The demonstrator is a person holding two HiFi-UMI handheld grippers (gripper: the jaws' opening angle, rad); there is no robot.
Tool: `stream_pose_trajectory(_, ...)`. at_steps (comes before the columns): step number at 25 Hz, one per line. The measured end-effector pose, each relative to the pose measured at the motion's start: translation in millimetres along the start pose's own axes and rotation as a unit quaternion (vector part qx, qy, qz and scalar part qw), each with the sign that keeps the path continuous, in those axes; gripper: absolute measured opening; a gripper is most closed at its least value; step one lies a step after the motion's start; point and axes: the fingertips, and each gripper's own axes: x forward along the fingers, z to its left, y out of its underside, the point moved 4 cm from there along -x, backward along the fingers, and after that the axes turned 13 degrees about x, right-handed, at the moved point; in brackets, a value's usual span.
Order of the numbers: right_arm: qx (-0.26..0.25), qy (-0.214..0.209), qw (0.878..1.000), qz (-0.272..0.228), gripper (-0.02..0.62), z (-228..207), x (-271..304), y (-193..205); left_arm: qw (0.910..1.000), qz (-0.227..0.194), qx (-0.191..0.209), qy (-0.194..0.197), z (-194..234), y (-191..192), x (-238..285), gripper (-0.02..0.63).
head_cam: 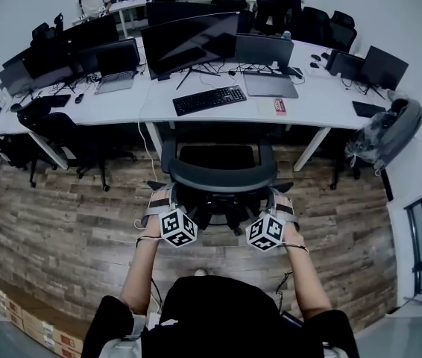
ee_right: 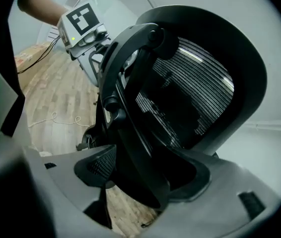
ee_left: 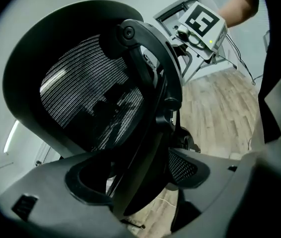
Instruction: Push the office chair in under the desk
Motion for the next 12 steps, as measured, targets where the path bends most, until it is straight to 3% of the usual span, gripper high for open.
stream_pose_trajectory(5,-0.027,0.009,1.000,0.000,0.298,0.8,-1.0,1.8,0.9993,0.008,0.035,-0.015,0.4,-6.3,-3.1,0.359)
stream_pose_trajectory(12,-0.042,0.018,0.999,-0.023,0.305,0.1,3.6,-11.3,0.9986,0.011,0.049,-0.020,0.7,-15.7,8.7,0.362)
